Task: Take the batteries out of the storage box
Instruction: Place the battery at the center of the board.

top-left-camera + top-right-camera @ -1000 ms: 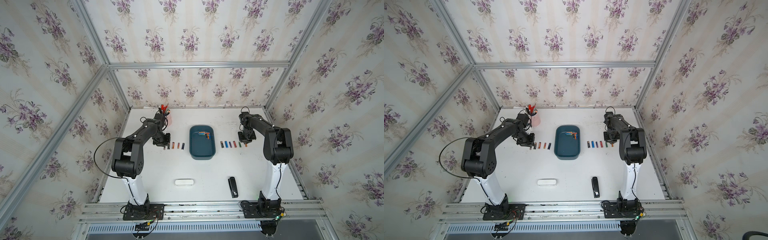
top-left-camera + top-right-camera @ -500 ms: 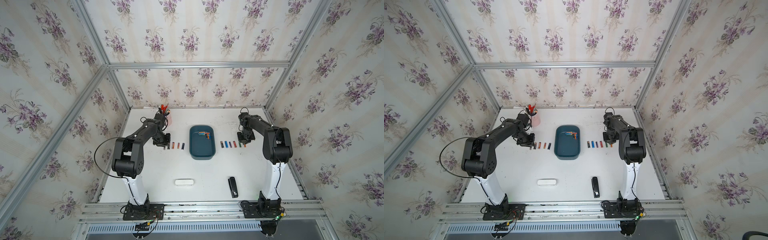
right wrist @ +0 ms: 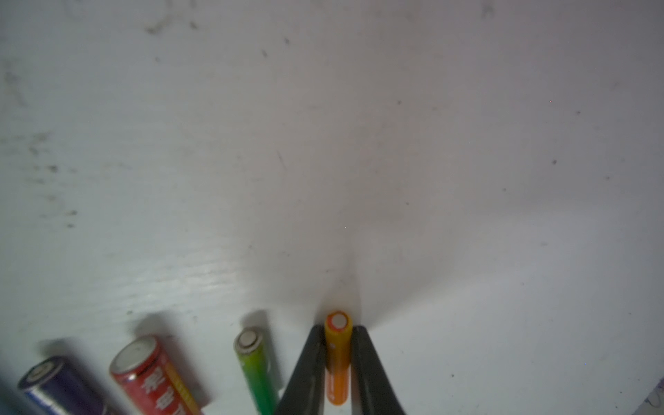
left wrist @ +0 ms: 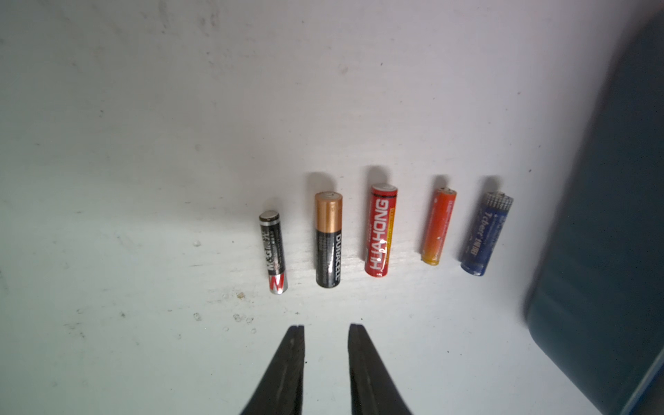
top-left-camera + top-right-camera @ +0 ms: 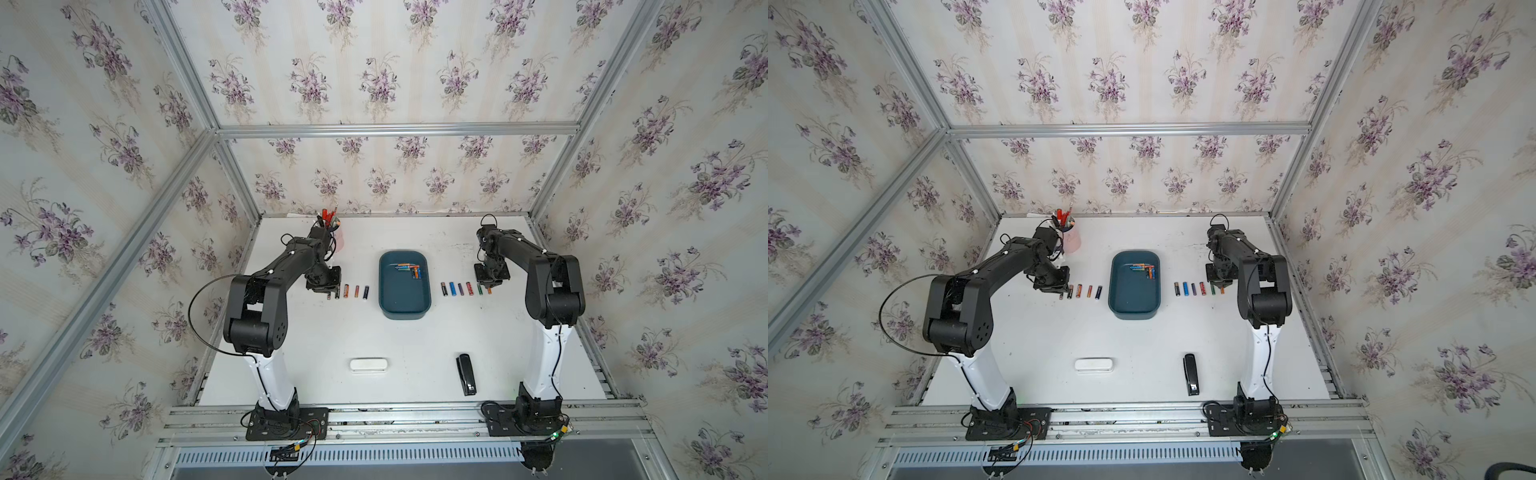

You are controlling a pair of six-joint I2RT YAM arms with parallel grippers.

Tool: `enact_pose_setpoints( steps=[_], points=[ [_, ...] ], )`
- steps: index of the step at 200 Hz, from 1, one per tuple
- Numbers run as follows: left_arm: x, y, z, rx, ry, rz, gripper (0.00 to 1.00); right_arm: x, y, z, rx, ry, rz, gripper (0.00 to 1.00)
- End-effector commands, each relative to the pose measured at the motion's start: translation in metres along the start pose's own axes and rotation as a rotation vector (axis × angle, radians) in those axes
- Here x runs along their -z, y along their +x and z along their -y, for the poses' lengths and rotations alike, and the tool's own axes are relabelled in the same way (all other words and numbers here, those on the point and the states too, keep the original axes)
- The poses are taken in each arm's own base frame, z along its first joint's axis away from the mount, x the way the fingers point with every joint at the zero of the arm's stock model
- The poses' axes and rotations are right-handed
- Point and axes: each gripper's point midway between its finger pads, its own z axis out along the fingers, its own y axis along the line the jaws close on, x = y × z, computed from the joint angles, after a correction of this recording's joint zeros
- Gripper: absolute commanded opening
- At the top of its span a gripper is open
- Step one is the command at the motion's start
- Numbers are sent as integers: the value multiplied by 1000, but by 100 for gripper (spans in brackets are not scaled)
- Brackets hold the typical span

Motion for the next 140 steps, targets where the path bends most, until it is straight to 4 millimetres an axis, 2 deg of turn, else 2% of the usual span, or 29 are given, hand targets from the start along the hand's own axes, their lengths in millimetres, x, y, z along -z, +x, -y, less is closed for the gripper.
enact_pose_setpoints(
  steps=[1, 140],
  points=[
    [2, 1, 0, -5, -7, -6, 28, 4, -1, 0, -2, -7, 2, 21],
    [14, -6, 4, -15, -3, 10, 31, 18, -6, 1, -12, -16, 35, 24]
  ],
)
